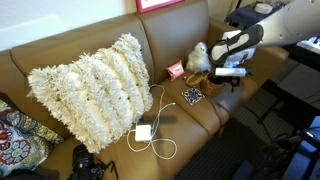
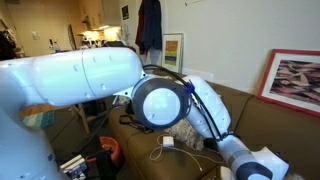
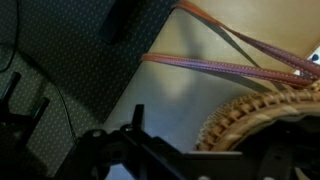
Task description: Move the brown bag to the left side of the sofa
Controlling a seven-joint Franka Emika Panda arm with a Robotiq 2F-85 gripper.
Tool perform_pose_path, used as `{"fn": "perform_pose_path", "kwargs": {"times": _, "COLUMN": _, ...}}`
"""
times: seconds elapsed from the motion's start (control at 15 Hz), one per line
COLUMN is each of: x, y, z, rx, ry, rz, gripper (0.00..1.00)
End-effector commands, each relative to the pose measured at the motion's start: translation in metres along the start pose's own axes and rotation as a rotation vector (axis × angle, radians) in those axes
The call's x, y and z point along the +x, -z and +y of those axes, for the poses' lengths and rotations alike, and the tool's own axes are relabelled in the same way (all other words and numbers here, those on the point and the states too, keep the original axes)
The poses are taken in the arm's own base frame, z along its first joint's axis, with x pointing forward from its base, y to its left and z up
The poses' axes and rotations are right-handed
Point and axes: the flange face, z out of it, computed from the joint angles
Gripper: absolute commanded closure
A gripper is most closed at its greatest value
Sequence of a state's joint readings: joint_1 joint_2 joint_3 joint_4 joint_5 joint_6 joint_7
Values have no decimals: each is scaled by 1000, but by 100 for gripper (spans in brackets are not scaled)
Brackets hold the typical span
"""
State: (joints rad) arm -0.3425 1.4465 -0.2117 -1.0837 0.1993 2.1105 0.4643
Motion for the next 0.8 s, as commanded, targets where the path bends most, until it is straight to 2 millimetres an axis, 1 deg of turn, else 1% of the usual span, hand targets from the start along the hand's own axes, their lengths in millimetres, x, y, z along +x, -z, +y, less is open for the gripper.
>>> {"fn": "perform_pose_path", "kwargs": {"times": 0.0, "x": -1, "y": 0, "z": -2, "rx": 1, "ry": -11, "rz": -3, "gripper": 34}}
{"fn": "perform_pose_path", "kwargs": {"times": 0.4, "x": -3, "y": 5, "z": -9, "rx": 7, "ry": -15, "rz": 1, "gripper": 76}}
{"fn": "perform_pose_path", "kwargs": {"times": 0.6, "x": -3, "y": 12, "z": -12, "rx": 14, "ry": -31, "rz": 8, "gripper": 95}}
{"fn": "perform_pose_path", "kwargs": {"times": 0.67, "x": -3, "y": 16, "z": -14, "rx": 16, "ry": -33, "rz": 15, "gripper": 99}}
{"fn": "perform_pose_path", "kwargs": {"times": 0.73, "x": -4, "y": 22, "z": -17, "rx": 20, "ry": -32, "rz": 20, "gripper": 98}}
